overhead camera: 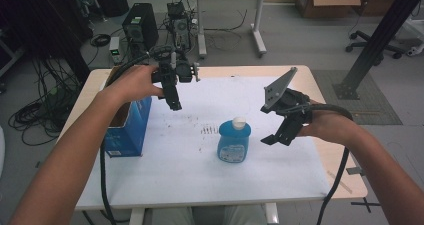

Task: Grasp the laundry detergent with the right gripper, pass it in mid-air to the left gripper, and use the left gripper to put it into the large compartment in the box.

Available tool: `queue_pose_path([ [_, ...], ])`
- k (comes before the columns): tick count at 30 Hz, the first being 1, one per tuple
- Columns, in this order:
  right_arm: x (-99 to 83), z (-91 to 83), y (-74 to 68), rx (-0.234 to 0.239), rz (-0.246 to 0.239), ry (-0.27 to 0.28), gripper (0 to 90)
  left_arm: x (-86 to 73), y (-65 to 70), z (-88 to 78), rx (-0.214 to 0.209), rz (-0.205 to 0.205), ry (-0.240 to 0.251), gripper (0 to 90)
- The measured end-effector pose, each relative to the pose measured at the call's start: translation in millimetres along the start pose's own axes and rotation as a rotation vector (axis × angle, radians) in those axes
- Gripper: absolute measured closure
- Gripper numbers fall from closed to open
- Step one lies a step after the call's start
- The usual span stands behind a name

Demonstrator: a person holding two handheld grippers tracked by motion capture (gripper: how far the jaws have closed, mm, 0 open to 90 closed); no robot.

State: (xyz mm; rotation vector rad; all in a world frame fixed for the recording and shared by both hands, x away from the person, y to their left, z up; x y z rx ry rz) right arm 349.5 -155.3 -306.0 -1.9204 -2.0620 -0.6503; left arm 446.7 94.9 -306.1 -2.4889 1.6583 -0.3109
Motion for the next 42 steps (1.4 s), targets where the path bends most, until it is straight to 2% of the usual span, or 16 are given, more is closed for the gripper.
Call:
queue_pose_path([
  [13, -5.8, 11.8, 3.0, -0.006, 0.002, 0.060, 7.0, 0.9, -0.6, 0.5, 0.002, 0.001, -0.004, 6.9],
  [14, -6.9, 14.6, 3.7, -0.011, 0.001, 0.078, 6.8, 1.1, -0.7, 0.9, 0.002, 0.000, -0.003, 6.9],
  [26, -17.6, 26.7, 6.8, -0.029, 0.030, 0.138, 6.7, 0.3, -2.7, 1.0, 0.003, -0.007, 0.000, 6.9],
  [33, -25.2, 36.9, 6.0, -0.052, 0.035, 0.196, 6.6, -0.2, -3.1, 0.8, 0.004, -0.008, -0.004, 6.9],
  [42, -32.2, 46.6, 4.3, -0.066, 0.039, 0.235, 6.8, 0.9, -2.6, 2.2, 0.004, -0.008, -0.003, 6.9],
])
Point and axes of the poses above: each handheld gripper's, and its own axes: z roughly forward along the jaws, x roughly out of its top, y roughly to its right, the point moved 8 cm from there along z, roughly forward along the jaws, and after that the axes turned 10 degrees about -z, right-handed, at the moved point
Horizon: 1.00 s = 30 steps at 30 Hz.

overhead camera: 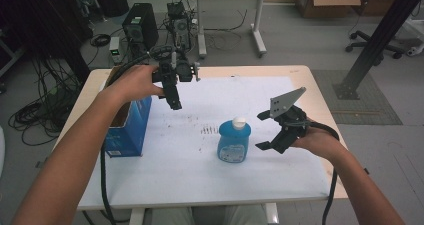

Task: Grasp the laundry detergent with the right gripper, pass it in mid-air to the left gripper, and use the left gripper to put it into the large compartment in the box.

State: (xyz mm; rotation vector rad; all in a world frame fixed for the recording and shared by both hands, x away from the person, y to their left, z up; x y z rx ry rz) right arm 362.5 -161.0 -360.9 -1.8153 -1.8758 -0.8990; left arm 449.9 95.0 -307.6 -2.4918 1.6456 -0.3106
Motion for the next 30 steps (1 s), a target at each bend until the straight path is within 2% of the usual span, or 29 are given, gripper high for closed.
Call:
queue_pose_path([
  [5, -4.5, 3.5, -1.0, -0.001, 0.013, 0.037, 6.9, -0.2, -0.1, 0.8, -0.002, 0.000, -0.006, 6.9],
  [30, -19.4, 21.2, -2.7, -0.023, 0.032, 0.130, 7.3, 2.4, -0.1, 5.3, -0.007, -0.001, -0.017, 6.9],
])
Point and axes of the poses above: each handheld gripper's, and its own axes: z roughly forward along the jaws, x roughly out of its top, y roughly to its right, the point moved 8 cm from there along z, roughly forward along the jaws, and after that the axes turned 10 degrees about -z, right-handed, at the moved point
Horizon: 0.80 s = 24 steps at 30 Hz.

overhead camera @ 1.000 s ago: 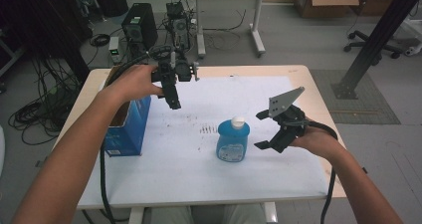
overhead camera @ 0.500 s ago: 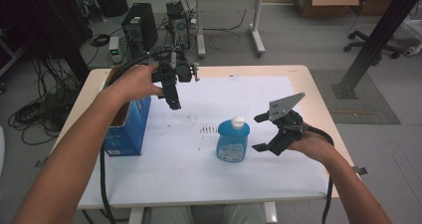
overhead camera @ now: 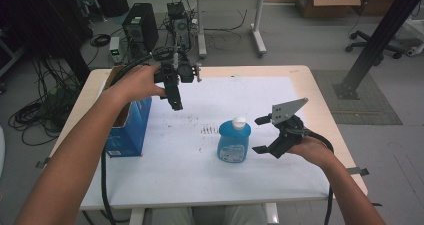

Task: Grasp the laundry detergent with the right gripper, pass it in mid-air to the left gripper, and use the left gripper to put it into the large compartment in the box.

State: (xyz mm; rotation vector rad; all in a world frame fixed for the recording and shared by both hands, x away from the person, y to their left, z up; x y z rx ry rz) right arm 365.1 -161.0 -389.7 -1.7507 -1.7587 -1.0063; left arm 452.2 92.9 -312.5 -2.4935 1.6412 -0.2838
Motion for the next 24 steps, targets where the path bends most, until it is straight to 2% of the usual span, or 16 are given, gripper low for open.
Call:
queue_pose_path([
  [8, -2.6, 1.7, -0.3, -0.013, 0.001, 0.036, 7.4, 0.3, 0.6, -0.2, 0.002, -0.002, -0.003, 6.9],
  [24, -14.6, 6.4, -2.5, -0.025, 0.035, 0.065, 7.2, 1.8, 0.6, 3.1, -0.003, -0.003, -0.003, 6.9],
])
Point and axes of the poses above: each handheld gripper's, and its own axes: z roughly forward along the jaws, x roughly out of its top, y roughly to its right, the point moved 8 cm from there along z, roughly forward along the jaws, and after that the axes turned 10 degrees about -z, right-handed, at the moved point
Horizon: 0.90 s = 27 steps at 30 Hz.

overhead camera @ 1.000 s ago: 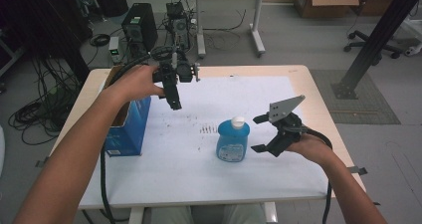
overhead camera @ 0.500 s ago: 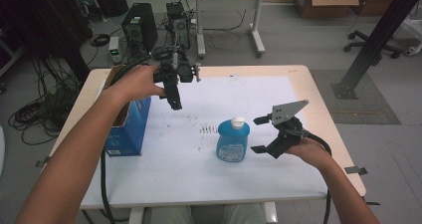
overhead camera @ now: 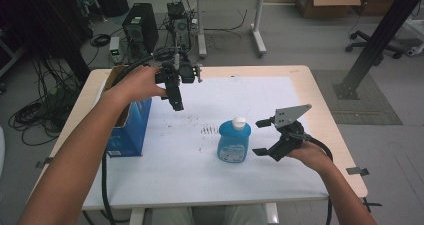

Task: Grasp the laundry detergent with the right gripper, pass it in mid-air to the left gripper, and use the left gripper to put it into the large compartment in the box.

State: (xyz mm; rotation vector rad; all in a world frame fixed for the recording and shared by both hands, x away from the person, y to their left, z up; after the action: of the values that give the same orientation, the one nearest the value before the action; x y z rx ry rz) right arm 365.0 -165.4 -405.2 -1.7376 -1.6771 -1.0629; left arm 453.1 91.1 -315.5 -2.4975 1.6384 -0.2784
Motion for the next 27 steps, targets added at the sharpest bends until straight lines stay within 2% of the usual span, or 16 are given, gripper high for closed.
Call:
queue_pose_path([
  [16, -3.7, 12.4, -3.1, -0.008, 0.008, 0.032, 7.3, -0.8, -1.6, 0.4, 0.000, -0.002, 0.005, 6.9],
  [27, -5.1, 27.8, -6.4, -0.004, 0.003, 0.034, 7.8, -0.5, -1.1, 0.8, -0.001, -0.003, 0.003, 6.9],
])
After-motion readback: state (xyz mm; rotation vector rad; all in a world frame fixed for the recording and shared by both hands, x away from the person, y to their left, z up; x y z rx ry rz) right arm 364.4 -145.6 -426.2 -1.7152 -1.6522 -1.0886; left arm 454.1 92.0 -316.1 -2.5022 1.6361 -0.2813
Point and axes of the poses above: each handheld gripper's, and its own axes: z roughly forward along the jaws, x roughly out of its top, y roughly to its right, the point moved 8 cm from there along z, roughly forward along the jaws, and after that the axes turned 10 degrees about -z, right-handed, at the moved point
